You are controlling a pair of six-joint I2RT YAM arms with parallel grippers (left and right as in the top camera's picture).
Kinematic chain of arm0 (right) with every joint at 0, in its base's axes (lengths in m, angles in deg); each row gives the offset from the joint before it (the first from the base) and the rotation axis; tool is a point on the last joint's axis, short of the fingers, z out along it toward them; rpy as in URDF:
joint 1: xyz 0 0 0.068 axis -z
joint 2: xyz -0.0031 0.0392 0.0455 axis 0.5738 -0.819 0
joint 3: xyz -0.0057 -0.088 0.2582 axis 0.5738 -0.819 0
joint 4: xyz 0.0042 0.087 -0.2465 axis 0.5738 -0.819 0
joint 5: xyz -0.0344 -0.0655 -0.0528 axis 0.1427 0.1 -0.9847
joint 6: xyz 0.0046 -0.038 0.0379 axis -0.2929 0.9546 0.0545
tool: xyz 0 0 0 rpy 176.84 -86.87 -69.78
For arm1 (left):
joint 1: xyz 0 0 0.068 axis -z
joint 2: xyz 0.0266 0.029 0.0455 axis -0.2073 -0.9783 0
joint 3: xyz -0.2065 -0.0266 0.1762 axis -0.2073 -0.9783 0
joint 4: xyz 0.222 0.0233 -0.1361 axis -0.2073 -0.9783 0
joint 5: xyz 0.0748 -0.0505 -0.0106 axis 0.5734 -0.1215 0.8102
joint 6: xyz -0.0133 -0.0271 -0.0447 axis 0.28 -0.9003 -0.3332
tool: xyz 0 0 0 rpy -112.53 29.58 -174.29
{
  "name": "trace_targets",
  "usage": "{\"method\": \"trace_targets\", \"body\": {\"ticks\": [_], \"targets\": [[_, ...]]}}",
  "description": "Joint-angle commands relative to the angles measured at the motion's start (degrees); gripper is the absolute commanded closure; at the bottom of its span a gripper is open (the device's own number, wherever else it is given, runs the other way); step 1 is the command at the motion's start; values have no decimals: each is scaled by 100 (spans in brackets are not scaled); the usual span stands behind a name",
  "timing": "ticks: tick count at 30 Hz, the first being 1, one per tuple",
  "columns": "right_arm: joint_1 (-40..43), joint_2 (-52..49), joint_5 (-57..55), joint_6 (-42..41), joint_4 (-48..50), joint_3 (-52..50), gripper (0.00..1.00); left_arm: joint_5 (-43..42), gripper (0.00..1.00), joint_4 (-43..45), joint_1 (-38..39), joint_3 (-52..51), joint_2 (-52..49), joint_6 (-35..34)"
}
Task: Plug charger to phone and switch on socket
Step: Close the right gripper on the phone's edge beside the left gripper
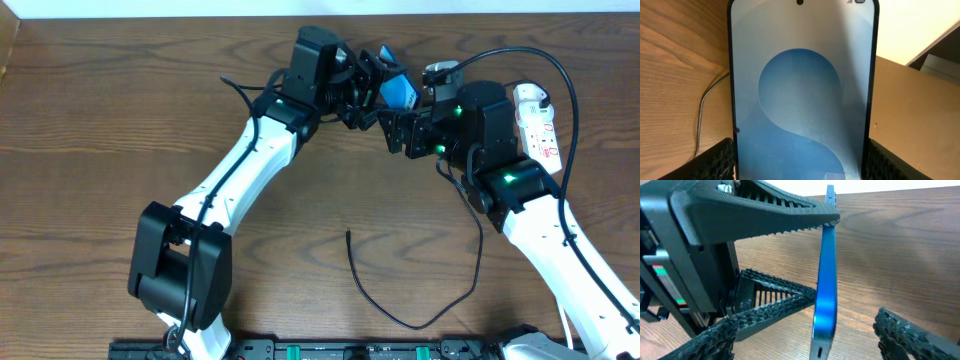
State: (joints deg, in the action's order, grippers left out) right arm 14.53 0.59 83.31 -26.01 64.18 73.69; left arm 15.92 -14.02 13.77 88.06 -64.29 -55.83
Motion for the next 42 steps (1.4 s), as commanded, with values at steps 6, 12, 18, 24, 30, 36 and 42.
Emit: {"method": "trace_targets", "body": {"ticks": [6, 12, 18, 24, 30, 36, 42], "targets": [[-24, 2, -92, -192, 7, 131, 20, 9, 93, 105, 39, 72, 118, 136], [-24, -2, -98, -188, 9, 131, 25, 9, 92, 105, 72, 72, 118, 138], [-24, -26, -273, -188, -13, 131, 32, 7, 93, 127, 164, 72, 118, 138], [-24, -26, -313, -188, -13, 131, 36, 7, 93, 125, 236, 72, 118, 140], [-24, -26, -413, -188, -17, 131, 38, 2, 93, 127, 238, 72, 118, 138], [-24, -26, -481, -188, -50, 131, 48, -20, 93, 125, 236, 72, 118, 140], [-24, -26, -479, -188, -59, 131, 57, -17, 93, 125, 236, 72, 118, 142]]}}
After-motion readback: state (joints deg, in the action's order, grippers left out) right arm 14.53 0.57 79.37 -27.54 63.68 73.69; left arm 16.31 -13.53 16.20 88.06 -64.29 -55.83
